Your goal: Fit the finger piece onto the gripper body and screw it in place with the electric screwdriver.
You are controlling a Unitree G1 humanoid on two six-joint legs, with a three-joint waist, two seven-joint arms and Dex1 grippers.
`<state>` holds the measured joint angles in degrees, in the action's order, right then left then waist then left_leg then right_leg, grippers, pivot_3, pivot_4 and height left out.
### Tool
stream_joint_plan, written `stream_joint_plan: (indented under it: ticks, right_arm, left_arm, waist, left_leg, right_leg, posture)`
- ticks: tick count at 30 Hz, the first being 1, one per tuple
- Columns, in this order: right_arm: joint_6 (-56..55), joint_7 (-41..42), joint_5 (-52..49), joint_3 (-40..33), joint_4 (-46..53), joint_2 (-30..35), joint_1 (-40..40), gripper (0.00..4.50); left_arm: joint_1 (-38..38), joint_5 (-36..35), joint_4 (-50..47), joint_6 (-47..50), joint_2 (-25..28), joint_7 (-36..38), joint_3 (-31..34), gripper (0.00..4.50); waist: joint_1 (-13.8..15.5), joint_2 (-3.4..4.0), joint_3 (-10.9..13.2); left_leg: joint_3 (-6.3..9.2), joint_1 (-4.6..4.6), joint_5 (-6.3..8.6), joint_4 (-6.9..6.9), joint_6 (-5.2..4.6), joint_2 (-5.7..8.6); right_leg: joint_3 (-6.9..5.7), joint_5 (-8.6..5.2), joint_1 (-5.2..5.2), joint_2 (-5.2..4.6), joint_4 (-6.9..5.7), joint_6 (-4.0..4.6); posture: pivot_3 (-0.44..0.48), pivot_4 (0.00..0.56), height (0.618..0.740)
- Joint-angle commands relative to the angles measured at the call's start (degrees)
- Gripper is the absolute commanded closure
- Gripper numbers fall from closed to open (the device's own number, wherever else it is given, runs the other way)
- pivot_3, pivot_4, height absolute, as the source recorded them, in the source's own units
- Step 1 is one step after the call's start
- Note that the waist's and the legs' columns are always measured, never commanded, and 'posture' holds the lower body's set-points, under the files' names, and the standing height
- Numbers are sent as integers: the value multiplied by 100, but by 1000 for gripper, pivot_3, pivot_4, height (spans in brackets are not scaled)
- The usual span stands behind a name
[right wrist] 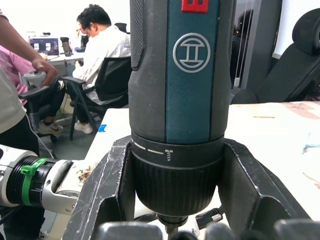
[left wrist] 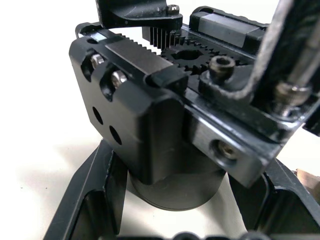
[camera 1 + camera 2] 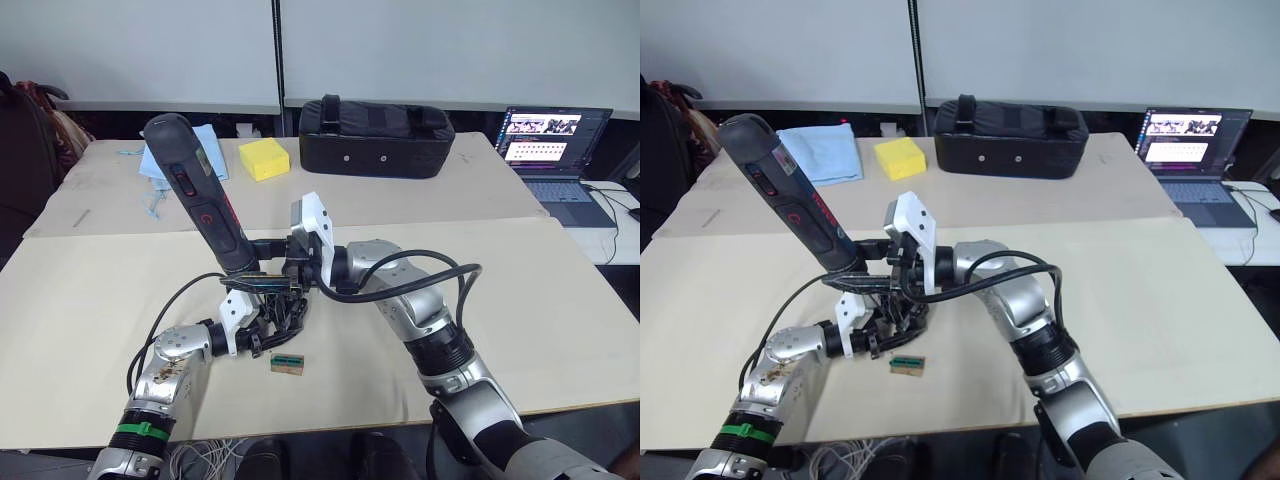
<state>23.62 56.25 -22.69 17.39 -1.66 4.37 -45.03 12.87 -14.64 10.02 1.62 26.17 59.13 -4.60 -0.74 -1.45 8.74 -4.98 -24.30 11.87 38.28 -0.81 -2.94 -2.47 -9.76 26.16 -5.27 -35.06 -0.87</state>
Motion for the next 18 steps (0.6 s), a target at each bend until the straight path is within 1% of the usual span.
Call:
stream_joint_plan:
  ticks: [1,11,13,18]
  right_arm:
    - [-195,17,-47,-96,204,2,53,2596]
    - [-296,-76,-50,-158,178,71,411,2596]
    - [-347,-87,-47,-194,150,113,518,2596]
    - [-373,-78,-6,-112,159,133,656,2596]
  left_arm:
    - [-183,41,70,222,-19,84,-217,2171]
    - [-206,-22,34,328,-21,39,-168,2171]
    - [-219,-39,13,349,-10,38,-159,2171]
    - [-239,-54,-15,391,56,62,-169,2171]
  waist:
    - [1,0,0]
    - [3,1,-4]
    - [2,1,-6]
    - [0,3,-8]
  left_leg:
    - [0,0,0,0,0,0]
    - [0,4,0,0,0,0]
    - [0,5,0,0,0,0]
    - [-1,10,0,-4,0,0]
  right_leg:
    - [0,0,0,0,0,0]
    - [0,-6,-3,0,0,-7]
    - [1,-16,-3,-1,0,-22]
    - [3,-17,-5,-1,-1,-23]
  posture:
    - [0,150,740]
    - [0,150,740]
    - [0,150,740]
    - [0,150,740]
